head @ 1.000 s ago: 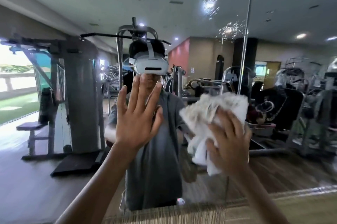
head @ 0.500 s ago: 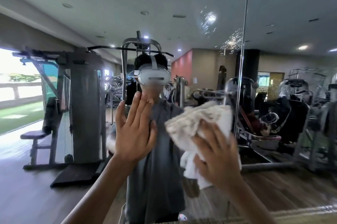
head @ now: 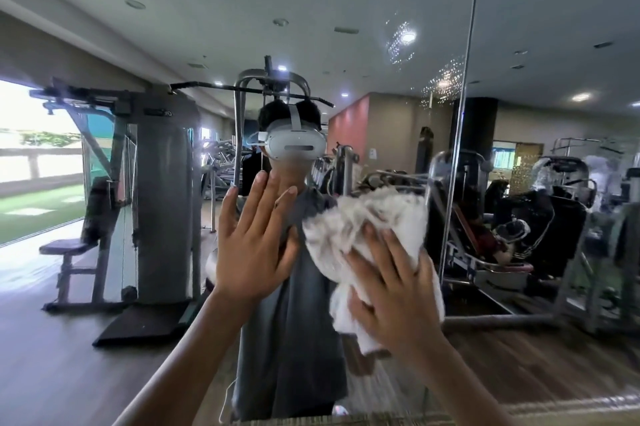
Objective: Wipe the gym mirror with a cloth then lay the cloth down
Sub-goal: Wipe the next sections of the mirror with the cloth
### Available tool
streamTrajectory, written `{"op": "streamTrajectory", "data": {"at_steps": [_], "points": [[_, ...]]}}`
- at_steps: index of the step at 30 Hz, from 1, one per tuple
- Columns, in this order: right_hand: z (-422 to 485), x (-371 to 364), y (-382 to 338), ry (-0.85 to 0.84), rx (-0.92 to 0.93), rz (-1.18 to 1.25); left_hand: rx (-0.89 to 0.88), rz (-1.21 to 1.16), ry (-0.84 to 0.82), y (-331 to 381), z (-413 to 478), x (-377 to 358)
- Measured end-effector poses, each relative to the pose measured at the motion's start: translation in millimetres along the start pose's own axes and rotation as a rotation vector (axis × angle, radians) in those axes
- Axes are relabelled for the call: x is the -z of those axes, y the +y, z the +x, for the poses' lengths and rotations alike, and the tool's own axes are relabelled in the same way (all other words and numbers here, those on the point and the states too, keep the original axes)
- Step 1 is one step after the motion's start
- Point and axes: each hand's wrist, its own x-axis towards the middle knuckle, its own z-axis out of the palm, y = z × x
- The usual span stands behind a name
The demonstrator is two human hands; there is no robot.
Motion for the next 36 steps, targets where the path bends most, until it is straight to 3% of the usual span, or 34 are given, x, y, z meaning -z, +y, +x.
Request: {"op": "streamTrajectory", "data": {"at_steps": [4,8,11,13,17,19,24,27,29,31,36], "points": [[1.6,13.3,53.6,-0.032,-0.098,0.004,-0.01,-0.053,0.022,-1.8,3.5,2.8],[95.2,34.5,82.0,0.05,-0.346,0.083,0.024,-0.046,0.04,2.7,16.4,9.1],[151.1,42.8,63.6,0.083,-0.389,0.101,0.078,-0.078,0.029,6.1,42.4,17.4],[158.7,44.4,42.7,0.071,-0.233,0.054,0.085,-0.118,0.035,2.6,65.9,20.1],[110.3,37.3,41.3,-0.023,0.277,-0.089,0.106,-0.198,0.099,-21.1,117.4,21.3],[94.2,36.2,72.8,-0.037,0.357,-0.118,0.057,-0.178,0.131,-34.2,143.4,22.4],[161.9,53.3,141.6,0.052,0.094,-0.081,-0.115,-0.054,0.099,-47.2,213.7,19.0],[241.0,67.5,137.4,0.182,-0.178,0.006,-0.101,-0.011,0.082,-41.2,253.6,9.4],[269.3,66.3,119.4,0.244,-0.236,-0.001,-0.037,-0.005,0.08,-37.2,268.7,5.0],[267.5,58.3,108.1,0.272,-0.038,-0.102,0.01,0.023,0.097,-37.2,270.6,1.1],[239.2,65.0,174.2,0.184,0.824,-0.231,0.071,0.044,0.065,-40.2,264.8,-0.2]]}}
